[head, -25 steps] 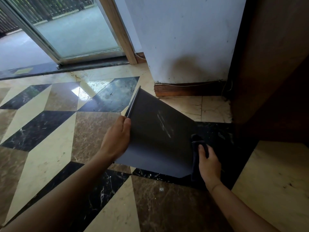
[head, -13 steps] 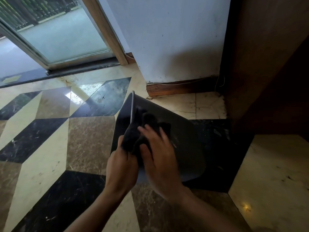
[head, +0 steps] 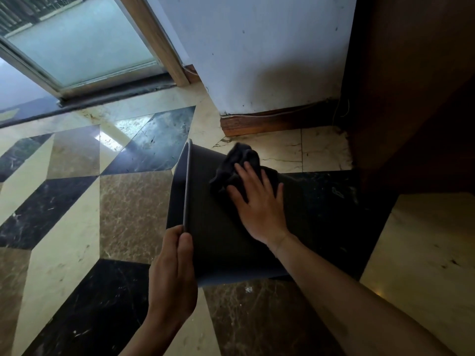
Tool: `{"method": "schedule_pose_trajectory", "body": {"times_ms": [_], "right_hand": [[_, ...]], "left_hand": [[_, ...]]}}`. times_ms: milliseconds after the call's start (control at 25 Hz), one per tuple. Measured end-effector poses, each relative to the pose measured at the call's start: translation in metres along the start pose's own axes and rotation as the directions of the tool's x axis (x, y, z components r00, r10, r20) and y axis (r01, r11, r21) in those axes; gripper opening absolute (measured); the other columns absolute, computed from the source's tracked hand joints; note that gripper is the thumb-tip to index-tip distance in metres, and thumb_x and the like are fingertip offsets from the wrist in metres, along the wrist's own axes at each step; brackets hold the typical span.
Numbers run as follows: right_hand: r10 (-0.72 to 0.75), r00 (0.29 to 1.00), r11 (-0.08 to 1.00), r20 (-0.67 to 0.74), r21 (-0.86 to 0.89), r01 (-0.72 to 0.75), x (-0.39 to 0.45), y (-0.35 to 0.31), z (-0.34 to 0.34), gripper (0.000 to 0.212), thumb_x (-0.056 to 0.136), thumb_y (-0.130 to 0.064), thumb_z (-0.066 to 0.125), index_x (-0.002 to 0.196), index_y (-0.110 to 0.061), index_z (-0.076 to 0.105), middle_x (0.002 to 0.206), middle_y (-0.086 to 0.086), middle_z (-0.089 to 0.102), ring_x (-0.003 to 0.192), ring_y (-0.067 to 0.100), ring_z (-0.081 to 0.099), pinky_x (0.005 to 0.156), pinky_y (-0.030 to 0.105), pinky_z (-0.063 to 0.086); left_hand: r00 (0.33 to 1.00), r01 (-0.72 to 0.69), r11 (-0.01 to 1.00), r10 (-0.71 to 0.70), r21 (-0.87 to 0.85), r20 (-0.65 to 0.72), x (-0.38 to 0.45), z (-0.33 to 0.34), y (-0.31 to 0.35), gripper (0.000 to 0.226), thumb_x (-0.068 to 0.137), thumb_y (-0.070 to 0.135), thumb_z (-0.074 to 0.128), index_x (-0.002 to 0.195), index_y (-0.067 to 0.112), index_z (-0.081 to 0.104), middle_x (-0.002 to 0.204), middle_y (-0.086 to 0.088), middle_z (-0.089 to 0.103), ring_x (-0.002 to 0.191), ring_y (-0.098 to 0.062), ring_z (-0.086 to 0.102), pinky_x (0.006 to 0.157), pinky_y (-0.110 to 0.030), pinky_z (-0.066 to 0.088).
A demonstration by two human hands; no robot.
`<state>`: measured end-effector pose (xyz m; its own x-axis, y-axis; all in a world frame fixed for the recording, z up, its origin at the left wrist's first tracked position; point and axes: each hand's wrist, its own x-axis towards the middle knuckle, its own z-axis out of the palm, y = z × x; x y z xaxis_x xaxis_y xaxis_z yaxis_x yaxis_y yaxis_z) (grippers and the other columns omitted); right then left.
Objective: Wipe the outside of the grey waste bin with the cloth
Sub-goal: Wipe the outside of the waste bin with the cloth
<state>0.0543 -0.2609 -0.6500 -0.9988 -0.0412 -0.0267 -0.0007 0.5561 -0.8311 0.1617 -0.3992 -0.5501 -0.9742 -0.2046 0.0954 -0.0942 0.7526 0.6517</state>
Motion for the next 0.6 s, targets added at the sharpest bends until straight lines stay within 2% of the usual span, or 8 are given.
{"method": "schedule_pose_trajectory", "body": {"times_ms": [160, 280, 400, 480, 600], "right_hand": [[0.156, 0.988, 0.985, -0.019, -0.075, -0.157, 0.000, 0.049, -0.011, 0.065, 0.091, -0.070, 0.012, 0.150, -0.044, 0.019, 0.163, -0.016, 0.013, 0.150, 0.018, 0.005, 0.117, 0.053, -0.005], [0.238, 0.965, 0.966, -0.110, 0.134, -0.223, -0.016, 0.076, -0.020, 0.050, 0.099, -0.053, 0.029, 0.146, -0.036, 0.035, 0.158, -0.008, 0.031, 0.146, 0.021, 0.023, 0.118, 0.050, 0.020], [0.390, 0.913, 0.886, -0.118, 0.317, -0.338, -0.046, 0.079, -0.024, 0.047, 0.101, -0.043, 0.038, 0.146, -0.031, 0.038, 0.151, -0.002, 0.043, 0.138, 0.022, 0.039, 0.110, 0.040, 0.034], [0.360, 0.912, 0.903, -0.198, 0.321, -0.287, -0.072, 0.059, -0.020, 0.042, 0.100, -0.040, 0.041, 0.140, -0.027, 0.046, 0.138, 0.001, 0.056, 0.126, 0.022, 0.052, 0.099, 0.035, 0.043], [0.089, 0.971, 0.916, -0.222, 0.402, 0.008, -0.103, -0.006, -0.006, 0.039, 0.100, -0.045, 0.039, 0.132, -0.028, 0.052, 0.124, -0.003, 0.062, 0.111, 0.012, 0.061, 0.087, 0.034, 0.053]], "left_hand": [[0.999, 0.033, 0.999, -0.033, -0.001, -0.034, -0.003, -0.003, -0.007, 0.028, 0.096, 0.040, 0.028, 0.085, 0.030, 0.051, 0.061, -0.004, 0.053, 0.057, -0.010, 0.052, 0.046, -0.029, 0.034], [0.999, -0.006, 1.000, 0.007, 0.015, -0.033, 0.002, -0.001, -0.004, 0.027, 0.098, 0.036, 0.028, 0.085, 0.028, 0.051, 0.060, 0.001, 0.051, 0.057, -0.002, 0.052, 0.046, -0.021, 0.033], [0.998, -0.037, 0.999, 0.037, 0.010, -0.040, 0.009, -0.002, 0.001, 0.025, 0.098, 0.032, 0.029, 0.083, 0.029, 0.048, 0.059, -0.002, 0.050, 0.056, -0.001, 0.052, 0.045, -0.016, 0.039], [0.998, -0.059, 0.998, 0.060, 0.012, -0.033, 0.012, -0.002, 0.005, 0.024, 0.097, 0.033, 0.029, 0.084, 0.029, 0.048, 0.059, -0.002, 0.050, 0.057, -0.002, 0.053, 0.046, -0.016, 0.040], [0.996, -0.091, 0.995, 0.091, 0.033, -0.013, 0.010, 0.005, 0.010, 0.026, 0.097, 0.033, 0.029, 0.090, 0.020, 0.052, 0.059, 0.003, 0.053, 0.057, -0.003, 0.055, 0.043, -0.017, 0.036]]}}
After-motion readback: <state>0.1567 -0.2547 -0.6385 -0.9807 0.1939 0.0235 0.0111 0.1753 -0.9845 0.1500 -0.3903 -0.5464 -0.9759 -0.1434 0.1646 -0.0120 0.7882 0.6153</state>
